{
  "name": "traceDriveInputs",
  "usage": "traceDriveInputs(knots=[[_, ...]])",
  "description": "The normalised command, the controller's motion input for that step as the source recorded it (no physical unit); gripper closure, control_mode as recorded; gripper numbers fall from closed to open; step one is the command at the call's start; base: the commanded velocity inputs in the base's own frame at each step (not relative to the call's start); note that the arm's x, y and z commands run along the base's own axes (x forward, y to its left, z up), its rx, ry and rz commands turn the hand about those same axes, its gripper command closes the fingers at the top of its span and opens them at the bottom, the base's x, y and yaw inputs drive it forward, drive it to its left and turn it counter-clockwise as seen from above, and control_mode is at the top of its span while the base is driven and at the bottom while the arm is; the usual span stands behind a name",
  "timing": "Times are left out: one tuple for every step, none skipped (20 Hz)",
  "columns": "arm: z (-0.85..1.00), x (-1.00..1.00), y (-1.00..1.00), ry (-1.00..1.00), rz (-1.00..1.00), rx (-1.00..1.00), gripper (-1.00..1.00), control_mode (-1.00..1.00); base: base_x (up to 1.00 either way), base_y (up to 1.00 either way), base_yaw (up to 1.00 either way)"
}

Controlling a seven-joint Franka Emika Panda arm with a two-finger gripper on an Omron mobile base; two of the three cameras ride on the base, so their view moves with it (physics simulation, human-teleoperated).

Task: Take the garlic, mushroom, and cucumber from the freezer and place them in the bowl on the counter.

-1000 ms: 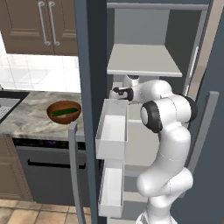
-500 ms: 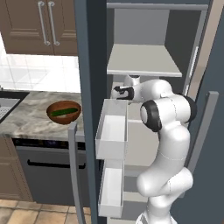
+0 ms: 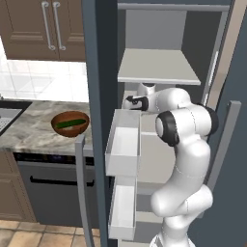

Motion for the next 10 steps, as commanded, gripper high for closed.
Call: traceDriveInputs(knots=[[-0.44,-0.45,0.16,0.00,0.00,0.00,1.00,-1.00,0.00,0.00,0.00],[-0.39,-0.50,0.16,-0.01,0.00,0.00,1.00,-1.00,0.00,0.00,0.00],[-0.35,-0.53,0.16,-0.02,0.00,0.00,1.00,-1.00,0.00,0.00,0.00],[-0.32,-0.61,0.15,-0.04,0.00,0.00,1.00,-1.00,0.00,0.00,0.00],[-0.32,-0.64,0.12,-0.04,0.00,0.00,1.00,-1.00,0.00,0.00,0.00],[-0.37,-0.66,0.13,-0.04,0.00,0.00,1.00,-1.00,0.00,0.00,0.00],[-0.43,-0.66,0.15,-0.04,0.00,0.00,1.00,-1.00,0.00,0.00,0.00],[-0.59,-0.75,0.19,-0.10,0.00,0.00,1.00,-1.00,0.00,0.00,0.00],[-0.63,-0.59,0.11,-0.08,0.00,0.00,1.00,-1.00,0.00,0.00,0.00],[-0.56,-0.52,0.10,-0.08,0.00,0.00,1.00,-1.00,0.00,0.00,0.00]])
